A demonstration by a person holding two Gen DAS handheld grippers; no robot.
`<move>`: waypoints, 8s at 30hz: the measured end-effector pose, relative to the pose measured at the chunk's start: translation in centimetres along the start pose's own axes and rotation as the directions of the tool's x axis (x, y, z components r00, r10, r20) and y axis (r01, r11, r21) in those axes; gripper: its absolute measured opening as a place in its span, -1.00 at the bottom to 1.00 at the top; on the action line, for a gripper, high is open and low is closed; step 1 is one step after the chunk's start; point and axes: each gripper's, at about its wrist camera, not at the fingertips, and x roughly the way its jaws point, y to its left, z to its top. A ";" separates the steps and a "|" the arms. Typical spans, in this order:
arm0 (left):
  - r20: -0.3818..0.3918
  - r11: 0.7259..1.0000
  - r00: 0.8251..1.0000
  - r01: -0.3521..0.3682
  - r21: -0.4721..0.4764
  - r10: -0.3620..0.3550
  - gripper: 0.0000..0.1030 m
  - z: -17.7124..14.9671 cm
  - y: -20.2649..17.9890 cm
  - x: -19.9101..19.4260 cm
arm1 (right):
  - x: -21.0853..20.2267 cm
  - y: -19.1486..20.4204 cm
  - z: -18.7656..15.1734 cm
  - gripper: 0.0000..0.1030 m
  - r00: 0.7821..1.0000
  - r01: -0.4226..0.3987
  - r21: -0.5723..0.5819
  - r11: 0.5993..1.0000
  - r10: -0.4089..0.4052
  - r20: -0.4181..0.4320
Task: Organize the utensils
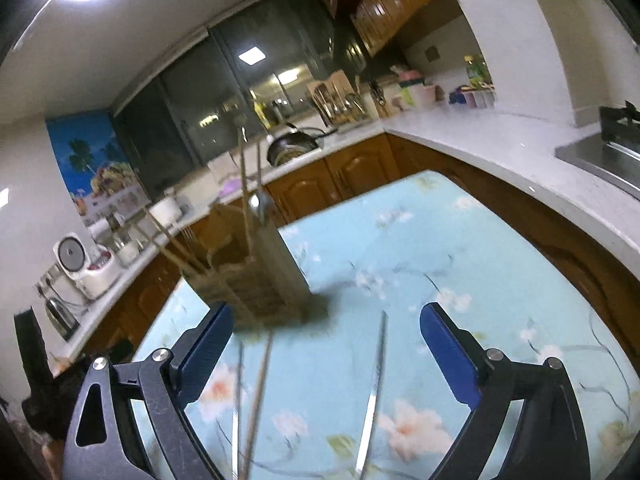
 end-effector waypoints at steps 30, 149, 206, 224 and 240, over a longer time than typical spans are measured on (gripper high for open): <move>-0.202 0.996 0.978 -0.032 0.083 0.048 0.66 -2.2 -1.9 6.4 | 4.1 -2.6 -3.6 0.84 0.978 0.084 -0.060 0.995 -0.093 -0.186; 0.258 0.976 0.948 0.148 0.157 -0.186 -0.92 14.0 -6.1 -5.8 | 1.2 10.2 12.0 -0.91 0.971 -0.161 -0.185 0.969 0.189 0.144; 0.201 0.992 0.978 0.040 0.122 -0.064 -0.88 11.7 -4.2 4.9 | 10.9 9.3 8.6 -0.81 0.987 -0.129 -0.206 0.970 0.146 0.067; 0.248 0.997 0.969 -0.017 0.075 -0.002 0.62 6.6 -1.9 -1.8 | 3.6 8.7 8.1 0.33 0.970 -0.135 -0.185 0.973 0.168 0.173; 0.211 0.993 0.976 -0.080 0.088 0.060 0.65 -4.1 1.1 -7.6 | -1.6 4.6 -3.5 0.45 0.994 -0.067 -0.133 0.989 0.077 0.072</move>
